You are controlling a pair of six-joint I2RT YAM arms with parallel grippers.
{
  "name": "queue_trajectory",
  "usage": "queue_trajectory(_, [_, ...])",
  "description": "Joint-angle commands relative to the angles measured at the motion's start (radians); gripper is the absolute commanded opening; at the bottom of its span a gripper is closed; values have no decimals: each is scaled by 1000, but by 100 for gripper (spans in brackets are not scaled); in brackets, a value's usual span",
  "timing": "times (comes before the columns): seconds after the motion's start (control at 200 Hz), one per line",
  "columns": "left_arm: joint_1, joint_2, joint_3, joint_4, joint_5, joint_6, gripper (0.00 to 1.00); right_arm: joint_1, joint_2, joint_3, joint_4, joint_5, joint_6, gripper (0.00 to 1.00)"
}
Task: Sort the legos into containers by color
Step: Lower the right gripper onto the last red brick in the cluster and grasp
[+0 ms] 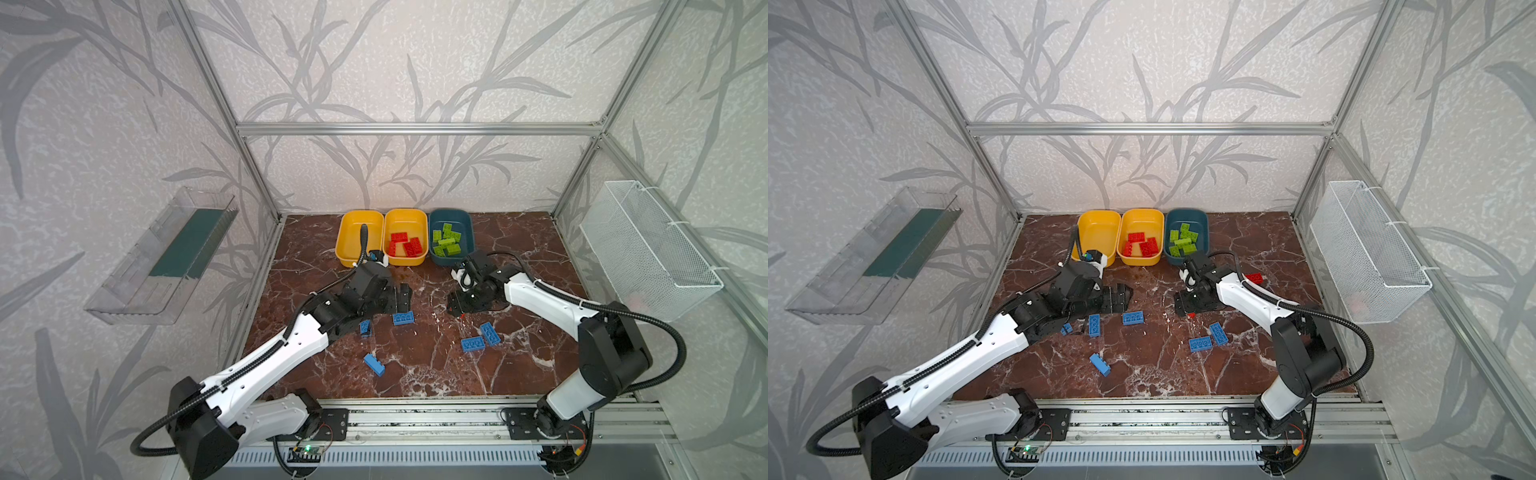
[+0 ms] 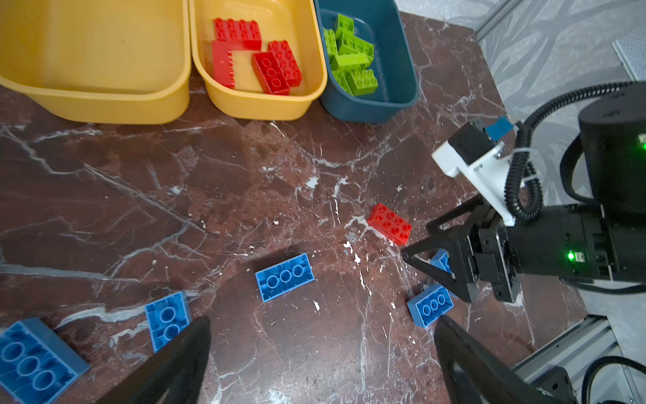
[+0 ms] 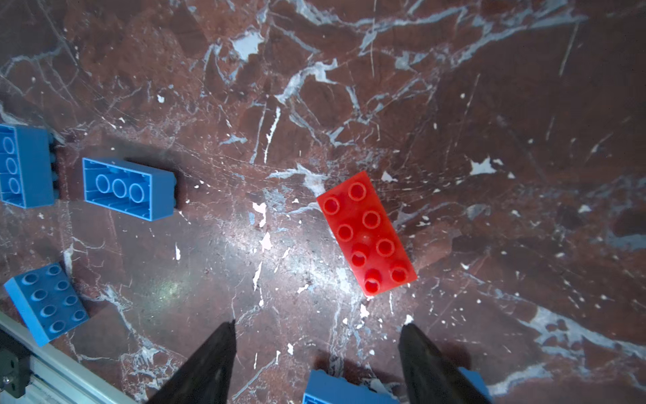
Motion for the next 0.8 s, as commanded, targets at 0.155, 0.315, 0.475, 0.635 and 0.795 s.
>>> queue_trajectory(0.155, [-38, -19, -22, 6, -77, -34, 99, -8, 19, 5, 18, 48, -37, 75])
queue_trajectory(0.315, [-38, -48, -42, 6, -94, -40, 99, -28, 79, 48, 32, 41, -62, 75])
queue_trajectory(0.475, [-38, -70, -52, -8, -116, -43, 99, -46, 150, 76, 53, 7, -73, 75])
queue_trajectory(0.635, [-38, -89, -57, -31, -141, -38, 99, -47, 208, 107, 49, -8, -83, 75])
queue_trajectory(0.795, [-38, -106, -71, -36, -176, -38, 99, -47, 221, 95, 48, -22, -71, 72])
